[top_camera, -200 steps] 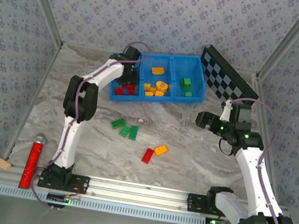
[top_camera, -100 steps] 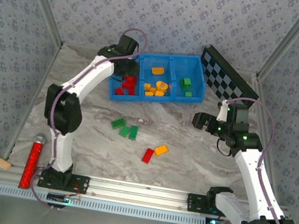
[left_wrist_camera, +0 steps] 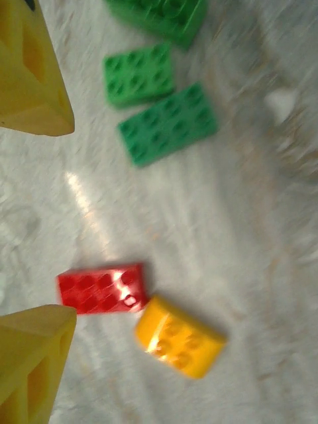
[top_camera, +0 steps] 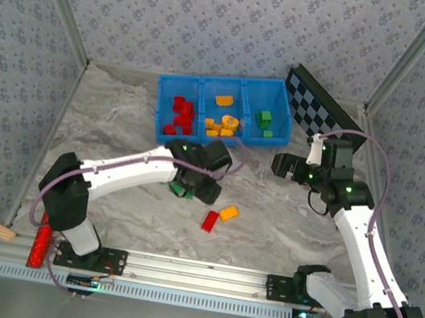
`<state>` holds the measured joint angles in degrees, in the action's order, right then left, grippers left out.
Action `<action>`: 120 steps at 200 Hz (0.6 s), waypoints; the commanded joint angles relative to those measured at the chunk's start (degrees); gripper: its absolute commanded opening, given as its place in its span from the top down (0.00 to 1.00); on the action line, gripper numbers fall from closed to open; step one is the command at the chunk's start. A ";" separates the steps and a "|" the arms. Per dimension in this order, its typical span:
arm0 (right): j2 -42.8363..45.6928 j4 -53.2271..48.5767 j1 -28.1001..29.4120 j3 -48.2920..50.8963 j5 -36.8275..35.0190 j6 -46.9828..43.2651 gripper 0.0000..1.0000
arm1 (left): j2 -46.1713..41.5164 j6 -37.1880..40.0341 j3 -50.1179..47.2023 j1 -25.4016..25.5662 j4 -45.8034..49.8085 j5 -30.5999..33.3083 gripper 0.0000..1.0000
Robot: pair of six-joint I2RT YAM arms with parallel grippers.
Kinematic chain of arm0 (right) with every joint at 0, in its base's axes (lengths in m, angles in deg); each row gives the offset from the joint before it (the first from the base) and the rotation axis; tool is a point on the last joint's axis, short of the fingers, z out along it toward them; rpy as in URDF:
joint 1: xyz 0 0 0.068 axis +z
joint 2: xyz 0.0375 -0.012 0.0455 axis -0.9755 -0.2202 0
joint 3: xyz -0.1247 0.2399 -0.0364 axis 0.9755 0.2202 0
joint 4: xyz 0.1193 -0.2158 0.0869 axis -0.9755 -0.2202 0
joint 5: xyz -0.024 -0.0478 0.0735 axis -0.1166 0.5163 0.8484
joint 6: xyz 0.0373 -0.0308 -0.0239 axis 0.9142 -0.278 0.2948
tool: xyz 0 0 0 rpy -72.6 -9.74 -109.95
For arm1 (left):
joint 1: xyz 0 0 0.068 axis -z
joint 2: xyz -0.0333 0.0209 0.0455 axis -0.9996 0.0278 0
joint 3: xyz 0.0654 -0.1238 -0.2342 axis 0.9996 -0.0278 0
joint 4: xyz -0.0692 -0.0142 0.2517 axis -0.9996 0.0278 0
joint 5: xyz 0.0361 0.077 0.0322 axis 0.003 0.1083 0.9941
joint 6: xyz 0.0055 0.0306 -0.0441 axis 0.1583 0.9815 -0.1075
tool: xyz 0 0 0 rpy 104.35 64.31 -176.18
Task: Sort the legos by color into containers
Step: Place the lego in the container, then pick up the lego from the middle-left of the table.
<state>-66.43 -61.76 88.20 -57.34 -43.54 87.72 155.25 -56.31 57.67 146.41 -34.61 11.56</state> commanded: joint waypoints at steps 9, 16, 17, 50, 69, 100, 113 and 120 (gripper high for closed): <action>-0.34 -1.17 0.94 -2.17 -1.10 -0.95 0.00 | -0.75 -6.27 -1.18 4.38 -1.42 -0.81 0.28; -0.39 -1.27 1.13 -2.13 -1.19 -0.86 0.00 | 0.13 -6.41 -1.09 5.13 -1.44 -0.82 0.28; -0.43 -1.26 1.17 -2.13 -1.20 -0.86 0.00 | 0.23 -6.41 -1.09 5.21 -1.43 -0.89 0.28; -0.96 -1.85 1.79 -2.04 -1.96 -0.86 0.00 | 4.56 -6.88 -1.77 7.16 -3.54 -3.12 0.27; -1.09 -2.37 2.02 -2.15 -2.59 -0.99 0.00 | 6.83 -7.48 -2.03 7.91 -4.08 -3.75 0.27; -1.41 -3.05 2.16 -1.96 -3.39 -0.68 0.00 | 9.09 -9.62 -3.62 8.10 -6.39 -4.32 0.30; -1.83 -3.39 2.23 -2.04 -3.39 -0.60 0.00 | 10.20 -10.18 -3.71 8.29 -7.33 -4.77 0.31; -1.88 -3.37 2.29 -1.99 -3.48 -0.51 0.00 | 10.71 -10.52 -3.85 8.44 -7.95 -5.08 0.31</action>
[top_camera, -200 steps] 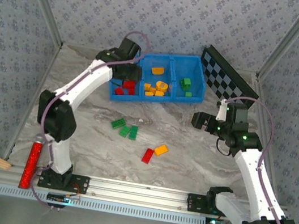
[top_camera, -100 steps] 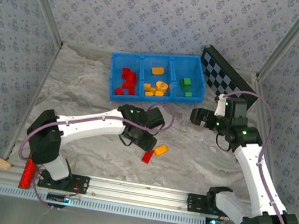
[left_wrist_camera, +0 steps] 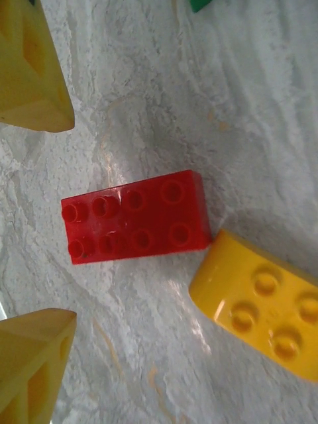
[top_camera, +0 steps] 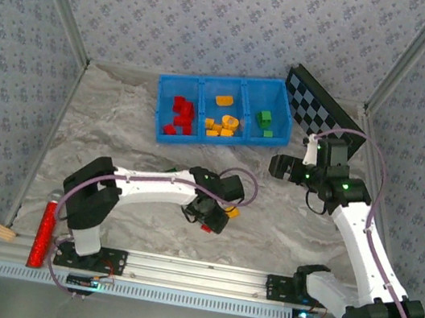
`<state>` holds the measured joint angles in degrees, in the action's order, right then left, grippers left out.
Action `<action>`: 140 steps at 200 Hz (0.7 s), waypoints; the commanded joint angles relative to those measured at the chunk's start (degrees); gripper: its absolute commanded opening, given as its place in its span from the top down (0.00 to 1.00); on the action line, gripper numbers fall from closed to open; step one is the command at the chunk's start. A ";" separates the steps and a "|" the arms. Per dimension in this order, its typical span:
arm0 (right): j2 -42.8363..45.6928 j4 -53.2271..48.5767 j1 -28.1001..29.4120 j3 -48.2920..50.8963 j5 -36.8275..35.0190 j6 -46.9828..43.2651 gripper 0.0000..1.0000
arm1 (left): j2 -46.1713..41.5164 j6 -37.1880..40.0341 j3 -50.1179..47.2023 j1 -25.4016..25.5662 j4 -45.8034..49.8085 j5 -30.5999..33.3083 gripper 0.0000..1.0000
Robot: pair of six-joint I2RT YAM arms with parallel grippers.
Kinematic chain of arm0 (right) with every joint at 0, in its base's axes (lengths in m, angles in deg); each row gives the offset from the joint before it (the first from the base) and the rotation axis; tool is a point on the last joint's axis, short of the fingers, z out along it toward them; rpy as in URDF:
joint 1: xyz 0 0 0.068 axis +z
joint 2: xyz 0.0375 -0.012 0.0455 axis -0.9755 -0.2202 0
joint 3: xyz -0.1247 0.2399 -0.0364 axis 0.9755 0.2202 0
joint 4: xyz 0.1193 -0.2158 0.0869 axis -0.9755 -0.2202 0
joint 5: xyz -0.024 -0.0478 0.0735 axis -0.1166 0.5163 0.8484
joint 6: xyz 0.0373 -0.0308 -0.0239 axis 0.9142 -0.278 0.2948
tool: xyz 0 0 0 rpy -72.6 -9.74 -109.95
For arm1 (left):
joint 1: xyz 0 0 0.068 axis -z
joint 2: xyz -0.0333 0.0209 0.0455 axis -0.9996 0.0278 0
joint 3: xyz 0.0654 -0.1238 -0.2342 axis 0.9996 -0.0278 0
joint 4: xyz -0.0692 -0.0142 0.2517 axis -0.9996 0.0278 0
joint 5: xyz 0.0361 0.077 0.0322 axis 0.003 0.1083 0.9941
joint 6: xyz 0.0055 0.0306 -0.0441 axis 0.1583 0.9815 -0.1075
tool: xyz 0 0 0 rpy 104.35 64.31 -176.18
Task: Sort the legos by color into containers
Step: Pick up the lego from the middle-left of the table.
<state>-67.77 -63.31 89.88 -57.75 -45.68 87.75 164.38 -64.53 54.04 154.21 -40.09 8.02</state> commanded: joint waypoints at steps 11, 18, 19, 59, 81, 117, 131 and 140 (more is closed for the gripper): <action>-0.55 -1.69 0.71 -1.37 -1.33 -0.44 0.00 | 2.44 -2.25 -0.16 0.73 -2.91 -2.13 0.32; -0.61 -1.59 0.80 -1.28 -1.43 -0.35 0.00 | 2.84 -2.00 0.00 0.73 -2.89 -2.37 0.33; -0.62 -1.57 0.78 -1.28 -1.47 -0.35 0.00 | 2.90 -1.99 0.00 0.73 -2.89 -2.41 0.33; -3.01 -2.41 0.87 -2.43 -2.24 0.05 0.02 | 4.71 -2.37 0.65 0.30 -1.98 -3.55 0.41; -4.14 -3.23 1.29 -3.37 -2.33 0.22 0.00 | 5.48 -3.31 1.23 0.21 -0.71 -3.63 0.46; -4.49 -2.72 1.51 -4.73 -1.51 0.79 0.00 | 6.18 -4.46 0.61 -0.06 -0.50 -3.93 0.60; -4.66 -2.78 1.64 -5.29 -1.43 0.88 0.00 | 6.48 -4.65 0.61 -0.30 -0.17 -3.96 0.65; -4.73 -2.70 1.76 -5.40 -1.23 0.80 0.00 | 6.48 -4.75 0.32 -0.54 -0.29 -4.18 0.67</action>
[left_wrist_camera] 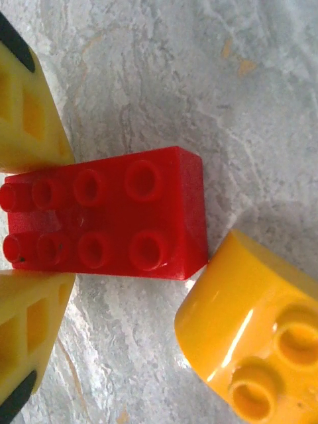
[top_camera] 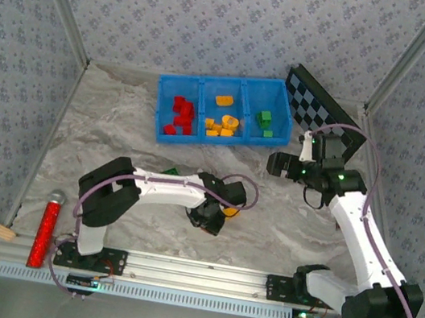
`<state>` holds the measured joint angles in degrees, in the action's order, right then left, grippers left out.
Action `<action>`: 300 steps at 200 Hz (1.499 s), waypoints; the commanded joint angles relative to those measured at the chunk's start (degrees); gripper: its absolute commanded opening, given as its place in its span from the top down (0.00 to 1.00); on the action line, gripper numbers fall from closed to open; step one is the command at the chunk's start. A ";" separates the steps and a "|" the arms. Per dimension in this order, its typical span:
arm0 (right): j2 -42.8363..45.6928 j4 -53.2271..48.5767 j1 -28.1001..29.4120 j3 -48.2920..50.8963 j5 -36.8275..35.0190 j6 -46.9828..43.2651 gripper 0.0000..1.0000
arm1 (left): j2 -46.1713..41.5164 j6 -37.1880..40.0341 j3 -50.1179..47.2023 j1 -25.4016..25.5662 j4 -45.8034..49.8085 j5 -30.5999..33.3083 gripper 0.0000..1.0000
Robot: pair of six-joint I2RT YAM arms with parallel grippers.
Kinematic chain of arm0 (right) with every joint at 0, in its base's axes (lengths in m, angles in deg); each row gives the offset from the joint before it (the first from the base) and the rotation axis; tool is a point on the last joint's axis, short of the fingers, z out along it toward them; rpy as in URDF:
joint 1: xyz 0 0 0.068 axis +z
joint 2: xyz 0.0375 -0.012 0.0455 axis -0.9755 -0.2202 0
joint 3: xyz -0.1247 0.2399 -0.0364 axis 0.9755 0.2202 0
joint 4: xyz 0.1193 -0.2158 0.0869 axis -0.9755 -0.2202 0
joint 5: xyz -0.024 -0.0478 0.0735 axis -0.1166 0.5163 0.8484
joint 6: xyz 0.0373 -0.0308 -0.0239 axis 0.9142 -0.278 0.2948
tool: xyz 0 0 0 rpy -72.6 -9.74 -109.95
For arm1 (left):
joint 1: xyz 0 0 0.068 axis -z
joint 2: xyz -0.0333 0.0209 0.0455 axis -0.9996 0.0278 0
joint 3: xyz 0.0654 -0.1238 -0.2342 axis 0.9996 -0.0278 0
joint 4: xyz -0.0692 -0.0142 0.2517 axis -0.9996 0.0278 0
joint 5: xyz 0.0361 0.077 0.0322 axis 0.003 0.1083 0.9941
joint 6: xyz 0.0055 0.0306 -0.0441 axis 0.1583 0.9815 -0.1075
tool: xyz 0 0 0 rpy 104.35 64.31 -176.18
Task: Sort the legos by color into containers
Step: Pick up the lego from the middle-left of the table, then place the lego in the container.
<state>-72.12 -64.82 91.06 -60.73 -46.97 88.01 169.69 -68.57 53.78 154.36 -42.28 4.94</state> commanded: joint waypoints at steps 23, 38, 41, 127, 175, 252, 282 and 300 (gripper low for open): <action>-0.65 -1.03 0.65 -2.48 -0.06 0.71 0.00 | 0.30 -1.28 -0.63 -1.78 1.73 -1.59 0.72; -0.97 -0.94 0.73 -2.65 -0.28 0.71 0.00 | -2.03 -1.66 -1.73 -2.87 2.01 -0.92 0.74; -1.04 -0.86 0.83 -2.57 -0.31 0.71 0.00 | -2.71 -1.73 -1.97 -3.10 2.03 -0.66 0.74; -5.57 2.78 2.01 -2.42 -0.49 0.98 0.00 | -9.69 11.81 14.26 -24.83 8.66 11.62 0.76; -8.24 1.97 5.37 -4.98 0.03 1.73 0.01 | 2.36 17.48 27.96 -35.33 5.65 13.62 0.76; -13.55 -0.03 17.17 -0.15 -0.16 25.49 0.07 | 22.69 22.02 50.66 -42.17 8.94 11.10 0.75; -15.22 -1.25 18.74 -0.13 0.16 37.70 0.09 | 27.14 22.15 54.95 -43.00 10.27 9.70 0.72; -16.23 -4.37 20.58 -0.27 -1.03 43.39 0.08 | 28.53 22.45 55.79 -43.01 10.29 9.53 0.69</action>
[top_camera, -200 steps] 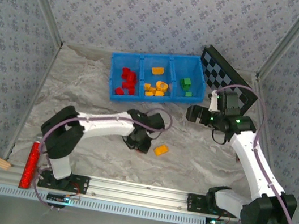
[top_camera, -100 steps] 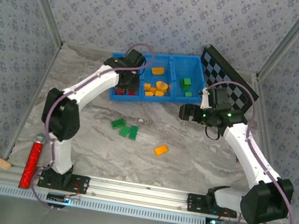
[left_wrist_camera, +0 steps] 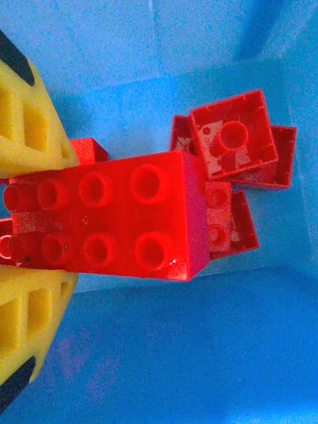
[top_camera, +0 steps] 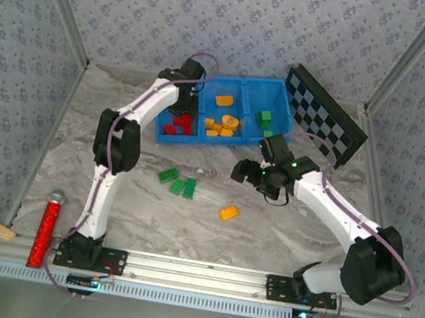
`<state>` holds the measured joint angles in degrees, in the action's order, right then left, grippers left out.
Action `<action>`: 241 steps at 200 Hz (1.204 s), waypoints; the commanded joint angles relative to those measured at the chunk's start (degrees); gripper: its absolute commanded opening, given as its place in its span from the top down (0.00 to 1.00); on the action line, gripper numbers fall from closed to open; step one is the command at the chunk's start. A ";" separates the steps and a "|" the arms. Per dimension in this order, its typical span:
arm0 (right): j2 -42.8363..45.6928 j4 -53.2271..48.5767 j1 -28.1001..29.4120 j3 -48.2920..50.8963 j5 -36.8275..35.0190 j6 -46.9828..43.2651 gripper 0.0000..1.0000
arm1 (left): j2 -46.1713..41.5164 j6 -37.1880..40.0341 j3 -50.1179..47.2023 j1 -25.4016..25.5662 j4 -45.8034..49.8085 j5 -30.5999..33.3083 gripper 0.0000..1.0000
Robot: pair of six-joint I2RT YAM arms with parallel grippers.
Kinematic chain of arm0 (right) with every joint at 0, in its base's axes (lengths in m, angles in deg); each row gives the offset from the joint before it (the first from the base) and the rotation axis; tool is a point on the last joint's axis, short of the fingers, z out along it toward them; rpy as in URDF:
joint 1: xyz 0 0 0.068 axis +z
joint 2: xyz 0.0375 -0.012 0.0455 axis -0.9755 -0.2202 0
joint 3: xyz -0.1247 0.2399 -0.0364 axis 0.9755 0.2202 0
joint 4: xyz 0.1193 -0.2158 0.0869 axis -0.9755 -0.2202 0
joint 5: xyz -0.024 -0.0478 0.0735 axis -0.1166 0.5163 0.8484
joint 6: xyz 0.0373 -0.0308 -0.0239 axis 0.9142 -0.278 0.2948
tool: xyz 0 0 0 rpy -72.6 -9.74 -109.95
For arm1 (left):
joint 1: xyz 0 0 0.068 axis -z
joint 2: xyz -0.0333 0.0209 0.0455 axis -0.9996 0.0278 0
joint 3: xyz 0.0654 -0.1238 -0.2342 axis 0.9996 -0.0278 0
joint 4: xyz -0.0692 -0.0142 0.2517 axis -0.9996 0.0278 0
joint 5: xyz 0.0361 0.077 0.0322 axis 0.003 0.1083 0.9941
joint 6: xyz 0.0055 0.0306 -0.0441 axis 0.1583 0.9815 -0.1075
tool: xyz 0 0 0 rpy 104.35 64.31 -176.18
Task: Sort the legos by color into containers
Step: Place the lego in the container, then pick up the lego from the center of the table.
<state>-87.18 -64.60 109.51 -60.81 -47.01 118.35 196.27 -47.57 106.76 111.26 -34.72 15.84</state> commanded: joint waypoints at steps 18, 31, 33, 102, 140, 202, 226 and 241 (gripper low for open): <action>-1.27 -4.36 3.99 2.03 -0.70 18.61 0.08 | 2.55 1.41 2.87 0.02 2.30 -1.56 0.66; -1.52 -2.96 5.62 3.91 0.00 22.98 0.09 | 2.51 1.37 2.71 0.09 2.05 -1.72 0.63; -1.53 -2.83 5.93 4.12 0.00 23.49 0.09 | 2.51 1.37 2.66 0.09 1.96 -1.79 0.63; -4.67 -1.77 11.97 4.15 -1.93 30.69 0.10 | -3.94 2.42 -1.32 -0.32 -2.82 -0.70 0.50; -6.28 -1.67 11.98 5.13 -1.69 30.74 0.12 | -7.93 2.75 -1.47 -0.30 -3.17 0.04 0.46; -11.82 3.02 12.62 6.10 0.95 30.56 0.15 | -13.02 3.74 -4.25 -0.35 -4.40 0.01 0.44; -13.56 3.34 12.90 5.47 0.76 30.10 0.15 | -15.16 4.06 -4.30 -0.83 -3.41 0.11 0.46; -14.45 4.25 12.86 5.48 0.61 30.35 0.16 | -17.07 4.54 -4.94 -1.22 -2.77 0.33 0.46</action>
<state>-99.96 -61.02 122.03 -55.26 -46.29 147.85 184.10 -44.57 102.57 110.87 -38.72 15.30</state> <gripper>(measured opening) 0.846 0.545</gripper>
